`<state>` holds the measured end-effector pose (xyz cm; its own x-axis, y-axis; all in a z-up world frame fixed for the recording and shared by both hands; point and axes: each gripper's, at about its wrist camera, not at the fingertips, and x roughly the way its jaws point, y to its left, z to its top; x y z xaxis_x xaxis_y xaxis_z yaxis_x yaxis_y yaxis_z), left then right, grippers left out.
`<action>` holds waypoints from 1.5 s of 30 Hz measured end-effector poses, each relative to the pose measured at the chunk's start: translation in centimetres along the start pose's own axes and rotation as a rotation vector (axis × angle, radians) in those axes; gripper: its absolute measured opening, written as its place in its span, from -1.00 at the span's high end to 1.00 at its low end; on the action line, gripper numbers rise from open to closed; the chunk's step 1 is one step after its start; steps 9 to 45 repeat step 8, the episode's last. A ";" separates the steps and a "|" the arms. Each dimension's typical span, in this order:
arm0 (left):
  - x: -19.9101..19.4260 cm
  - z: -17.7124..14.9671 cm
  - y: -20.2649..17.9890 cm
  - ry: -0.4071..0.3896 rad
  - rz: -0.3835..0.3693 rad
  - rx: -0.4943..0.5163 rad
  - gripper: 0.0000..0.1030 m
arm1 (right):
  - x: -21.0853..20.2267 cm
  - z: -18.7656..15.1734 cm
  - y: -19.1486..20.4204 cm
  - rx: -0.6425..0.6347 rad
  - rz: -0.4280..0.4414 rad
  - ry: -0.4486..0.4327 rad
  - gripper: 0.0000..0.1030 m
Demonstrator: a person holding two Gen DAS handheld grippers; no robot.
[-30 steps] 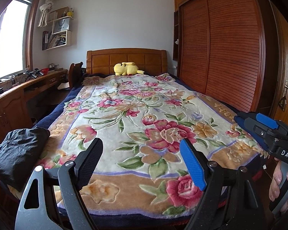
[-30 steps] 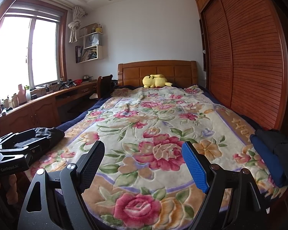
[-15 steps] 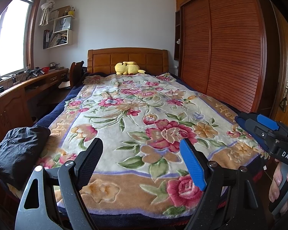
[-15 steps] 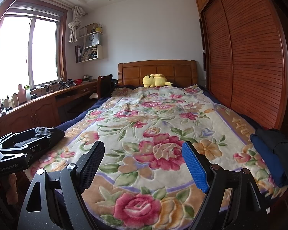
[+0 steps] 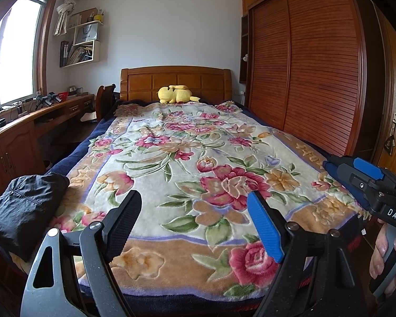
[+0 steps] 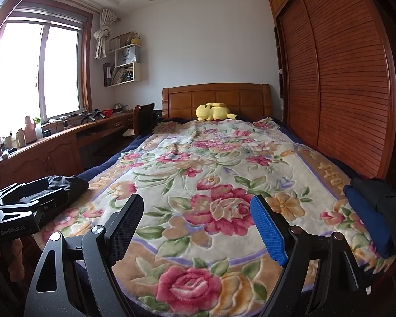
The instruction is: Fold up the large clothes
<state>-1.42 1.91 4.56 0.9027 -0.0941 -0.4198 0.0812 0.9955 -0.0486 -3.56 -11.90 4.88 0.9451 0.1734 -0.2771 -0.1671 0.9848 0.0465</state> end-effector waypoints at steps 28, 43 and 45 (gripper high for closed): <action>-0.1 0.0 0.0 -0.002 0.000 -0.002 -0.61 | 0.0 0.0 -0.2 -0.004 0.005 -0.003 -0.64; -0.1 0.0 0.0 -0.002 0.000 -0.002 -0.61 | 0.0 0.0 -0.2 -0.004 0.005 -0.003 -0.64; -0.1 0.0 0.0 -0.002 0.000 -0.002 -0.61 | 0.0 0.0 -0.2 -0.004 0.005 -0.003 -0.64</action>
